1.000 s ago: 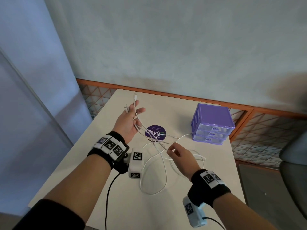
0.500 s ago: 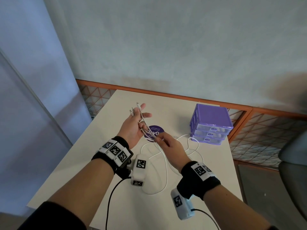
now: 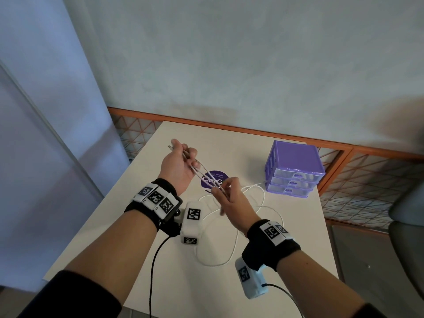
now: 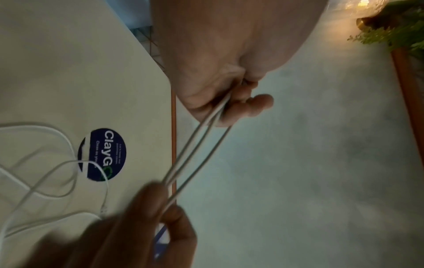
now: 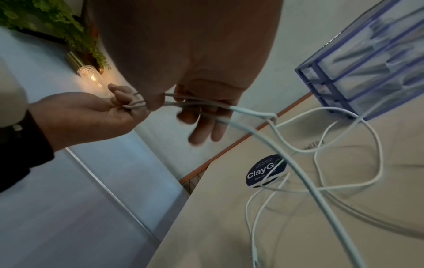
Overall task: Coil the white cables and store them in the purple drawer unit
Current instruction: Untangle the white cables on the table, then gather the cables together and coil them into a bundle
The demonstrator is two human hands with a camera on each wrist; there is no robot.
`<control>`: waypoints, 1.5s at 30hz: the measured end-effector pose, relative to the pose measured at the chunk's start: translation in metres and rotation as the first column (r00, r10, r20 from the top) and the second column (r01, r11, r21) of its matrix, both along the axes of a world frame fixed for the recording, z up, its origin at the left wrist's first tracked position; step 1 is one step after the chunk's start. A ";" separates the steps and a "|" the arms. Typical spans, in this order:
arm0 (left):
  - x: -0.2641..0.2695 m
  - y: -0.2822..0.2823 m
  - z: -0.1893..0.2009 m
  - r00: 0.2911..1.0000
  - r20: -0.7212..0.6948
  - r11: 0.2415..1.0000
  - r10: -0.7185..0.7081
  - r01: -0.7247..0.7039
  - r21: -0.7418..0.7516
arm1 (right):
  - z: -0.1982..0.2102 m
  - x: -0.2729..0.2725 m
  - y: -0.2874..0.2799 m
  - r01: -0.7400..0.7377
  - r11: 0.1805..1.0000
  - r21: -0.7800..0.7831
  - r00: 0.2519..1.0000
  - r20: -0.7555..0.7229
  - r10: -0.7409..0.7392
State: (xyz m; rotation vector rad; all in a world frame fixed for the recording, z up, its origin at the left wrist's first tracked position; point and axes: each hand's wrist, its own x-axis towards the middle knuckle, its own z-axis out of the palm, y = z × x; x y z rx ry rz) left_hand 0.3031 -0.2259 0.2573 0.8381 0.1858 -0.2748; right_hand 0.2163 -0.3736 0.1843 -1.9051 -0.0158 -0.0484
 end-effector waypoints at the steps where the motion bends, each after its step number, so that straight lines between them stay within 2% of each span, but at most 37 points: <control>1: 0.004 0.004 0.000 0.999 0.000 0.997 0.033 -0.033 0.077 | 0.000 -0.001 -0.001 -0.002 0.999 -0.040 1.000 0.012 0.002; 3: 0.007 0.010 -0.001 0.997 0.015 0.966 0.071 -0.072 0.248 | 0.003 -0.002 -0.007 0.000 0.993 -0.119 0.999 0.034 0.004; 4: 0.008 0.012 -0.002 0.997 0.016 0.956 0.074 -0.075 0.285 | 0.004 -0.001 -0.010 0.007 0.990 -0.140 0.999 0.041 -0.001; 5: 0.009 0.014 -0.003 0.997 0.010 0.959 0.073 -0.073 0.274 | 0.007 0.000 -0.014 0.019 0.987 -0.160 0.999 0.047 -0.011; 6: 0.008 0.014 -0.003 0.996 -0.003 0.976 0.084 -0.082 0.202 | 0.009 0.002 -0.017 0.036 0.980 -0.194 0.999 0.047 -0.027; 8: 0.007 0.014 0.001 0.992 -0.029 0.992 0.123 -0.124 -0.019 | 0.010 0.004 -0.023 0.061 0.962 -0.266 0.998 0.035 -0.054; 10: 0.006 0.013 0.004 0.991 -0.023 0.987 0.133 -0.134 -0.090 | 0.010 0.003 -0.026 0.065 0.942 -0.330 0.998 0.004 -0.068; 16: 0.013 0.031 0.002 0.995 -0.045 0.984 0.094 -0.100 -0.146 | 0.004 0.000 -0.027 0.039 0.891 -0.452 0.995 -0.067 -0.078; 19: 0.015 0.038 0.003 0.996 -0.051 0.989 0.067 -0.072 -0.126 | 0.003 -0.002 -0.030 0.001 0.872 -0.489 0.990 -0.120 -0.069; 22: 0.014 0.039 0.006 0.997 -0.056 0.992 0.058 -0.064 -0.106 | 0.002 -0.003 -0.028 -0.047 0.898 -0.437 0.982 -0.184 -0.038; 27: 0.018 0.043 0.012 0.988 -0.085 0.974 0.127 -0.141 -0.176 | 0.003 0.000 -0.028 -0.150 0.936 -0.318 0.976 -0.200 0.089; 29: 0.020 0.047 0.018 0.981 -0.077 0.967 0.176 -0.187 -0.173 | 0.004 0.000 -0.030 -0.137 0.914 -0.382 0.977 -0.205 0.061; 32: 0.027 0.064 0.025 0.960 -0.078 0.943 0.270 -0.280 -0.183 | 0.005 -0.005 -0.048 -0.085 0.831 -0.550 0.970 -0.235 -0.057; 34: 0.031 0.077 0.023 0.941 -0.087 0.926 0.327 -0.337 -0.170 | 0.008 -0.007 -0.064 -0.025 0.809 -0.588 0.974 -0.196 -0.112; 37: 0.027 0.083 0.012 0.918 -0.110 0.914 0.380 -0.391 -0.105 | 0.018 0.001 -0.078 0.125 0.891 -0.436 0.976 -0.109 -0.190; 39: 0.019 0.083 0.001 0.911 -0.136 0.918 0.390 -0.396 -0.025 | 0.029 0.009 -0.077 0.224 0.953 -0.202 0.964 -0.095 -0.247; 41: 0.011 0.085 -0.012 0.912 -0.159 0.925 0.378 -0.366 0.102 | 0.040 0.014 -0.077 0.266 0.964 -0.015 0.959 -0.098 -0.267; 43: 0.006 0.086 -0.025 0.912 -0.207 0.924 0.353 -0.306 0.229 | 0.048 0.017 -0.079 0.235 0.971 0.030 0.969 -0.080 -0.232; 45: 0.006 0.090 -0.043 0.911 -0.249 0.878 0.329 -0.198 0.436 | 0.057 0.018 -0.076 0.180 0.984 0.000 0.983 -0.040 -0.180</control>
